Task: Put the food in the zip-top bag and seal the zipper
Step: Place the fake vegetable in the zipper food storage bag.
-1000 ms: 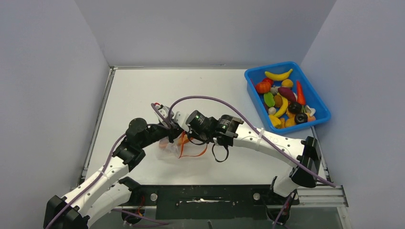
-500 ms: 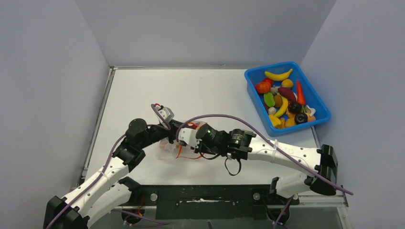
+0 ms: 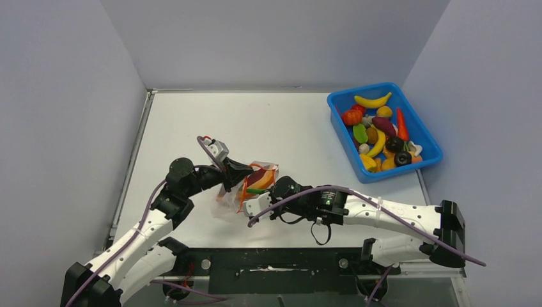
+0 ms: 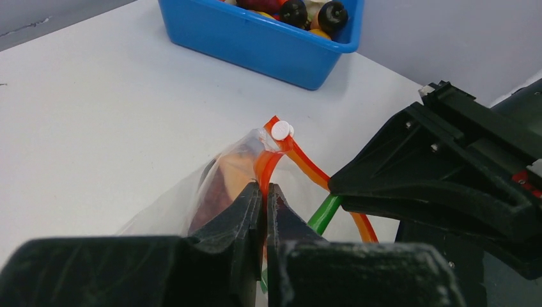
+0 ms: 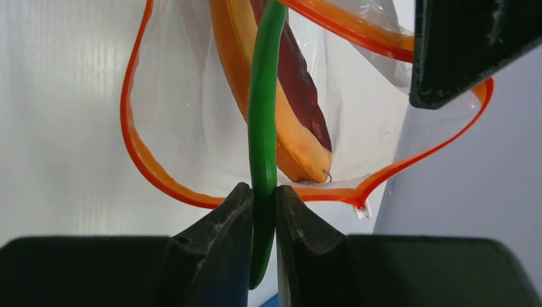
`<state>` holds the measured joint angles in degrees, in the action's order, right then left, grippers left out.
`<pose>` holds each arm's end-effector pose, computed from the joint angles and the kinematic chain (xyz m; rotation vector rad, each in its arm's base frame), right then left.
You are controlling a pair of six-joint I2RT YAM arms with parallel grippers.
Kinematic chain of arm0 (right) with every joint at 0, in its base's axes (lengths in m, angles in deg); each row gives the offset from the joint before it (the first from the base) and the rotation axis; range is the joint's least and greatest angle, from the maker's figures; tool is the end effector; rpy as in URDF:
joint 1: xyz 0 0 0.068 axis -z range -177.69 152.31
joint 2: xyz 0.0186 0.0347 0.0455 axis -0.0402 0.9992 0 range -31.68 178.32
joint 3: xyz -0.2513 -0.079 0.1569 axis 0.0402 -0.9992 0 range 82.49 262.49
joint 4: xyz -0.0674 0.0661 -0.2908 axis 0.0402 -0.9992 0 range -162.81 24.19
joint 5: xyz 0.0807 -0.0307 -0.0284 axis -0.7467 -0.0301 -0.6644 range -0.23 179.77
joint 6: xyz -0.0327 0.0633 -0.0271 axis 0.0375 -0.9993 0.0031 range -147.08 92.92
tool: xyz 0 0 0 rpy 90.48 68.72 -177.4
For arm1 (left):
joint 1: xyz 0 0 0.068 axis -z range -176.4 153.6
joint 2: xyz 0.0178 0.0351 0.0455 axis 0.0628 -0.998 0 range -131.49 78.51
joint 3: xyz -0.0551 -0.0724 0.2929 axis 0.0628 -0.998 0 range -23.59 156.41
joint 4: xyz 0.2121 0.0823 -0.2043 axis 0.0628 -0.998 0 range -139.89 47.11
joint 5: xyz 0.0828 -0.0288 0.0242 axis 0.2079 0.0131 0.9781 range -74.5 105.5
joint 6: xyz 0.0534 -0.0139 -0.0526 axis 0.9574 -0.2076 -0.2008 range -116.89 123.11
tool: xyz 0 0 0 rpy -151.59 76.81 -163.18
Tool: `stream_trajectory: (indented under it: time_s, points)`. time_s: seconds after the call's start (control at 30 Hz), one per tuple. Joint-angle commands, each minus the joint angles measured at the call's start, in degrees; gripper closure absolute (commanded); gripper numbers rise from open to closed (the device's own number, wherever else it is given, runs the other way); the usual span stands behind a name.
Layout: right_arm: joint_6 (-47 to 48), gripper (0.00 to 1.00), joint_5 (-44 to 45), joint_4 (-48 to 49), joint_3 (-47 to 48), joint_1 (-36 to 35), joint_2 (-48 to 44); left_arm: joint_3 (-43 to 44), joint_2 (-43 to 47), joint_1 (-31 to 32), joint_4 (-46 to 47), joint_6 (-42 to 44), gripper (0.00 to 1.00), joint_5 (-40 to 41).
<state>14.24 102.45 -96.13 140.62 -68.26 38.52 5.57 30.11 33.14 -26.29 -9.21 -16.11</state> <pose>0.1192 0.2949 0.2999 -1.8311 1.3729 0.0087 0.1971 -0.1506 0.2916 0.6869 1.5615 -0.9972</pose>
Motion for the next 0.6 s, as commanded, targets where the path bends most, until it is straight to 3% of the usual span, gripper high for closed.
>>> stream_trajectory:
  time_s: [0.0, 0.33, 0.57]
  points:
    - [11.90, 0.88, 1.82, 5.36, 1.78, -0.27, 1.69, 0.04, 0.16, -1.65, 7.53, -3.09, 1.00, -3.94]
    - [26.56, 0.82, 0.25, 11.54, 2.07, 0.96, 4.64, -0.34, -1.01, -2.88, 10.21, -5.23, 1.00, -6.87]
    - [21.29, 0.55, -2.98, 15.35, -2.45, 2.63, -0.11, -0.52, -0.21, -3.16, 9.29, -5.27, 1.00, -6.35]
